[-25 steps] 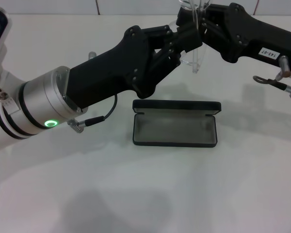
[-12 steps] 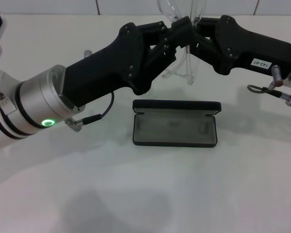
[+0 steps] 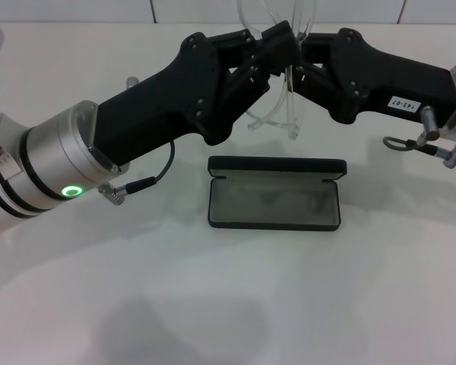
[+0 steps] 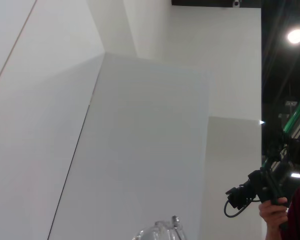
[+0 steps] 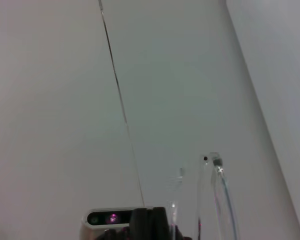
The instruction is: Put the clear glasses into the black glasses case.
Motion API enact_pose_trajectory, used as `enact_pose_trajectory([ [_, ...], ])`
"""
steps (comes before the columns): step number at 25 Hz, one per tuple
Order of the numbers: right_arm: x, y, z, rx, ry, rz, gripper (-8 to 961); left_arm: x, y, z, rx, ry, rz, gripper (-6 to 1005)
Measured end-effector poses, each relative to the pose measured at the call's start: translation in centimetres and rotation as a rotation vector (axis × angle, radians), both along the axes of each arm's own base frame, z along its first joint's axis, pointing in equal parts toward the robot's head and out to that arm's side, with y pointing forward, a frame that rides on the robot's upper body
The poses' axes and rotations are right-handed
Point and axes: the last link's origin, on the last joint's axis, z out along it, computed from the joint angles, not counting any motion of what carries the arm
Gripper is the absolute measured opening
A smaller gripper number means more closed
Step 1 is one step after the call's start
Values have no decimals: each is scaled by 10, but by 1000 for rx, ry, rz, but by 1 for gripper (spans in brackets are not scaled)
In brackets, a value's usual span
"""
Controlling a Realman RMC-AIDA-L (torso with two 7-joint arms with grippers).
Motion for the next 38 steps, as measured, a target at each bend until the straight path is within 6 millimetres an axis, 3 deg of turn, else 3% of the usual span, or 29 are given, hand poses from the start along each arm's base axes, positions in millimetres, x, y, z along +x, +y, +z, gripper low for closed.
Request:
enact_pose_trajectory([
  [38, 0, -2, 1, 2, -3, 10, 122, 0, -3, 0, -4, 2, -16, 73],
])
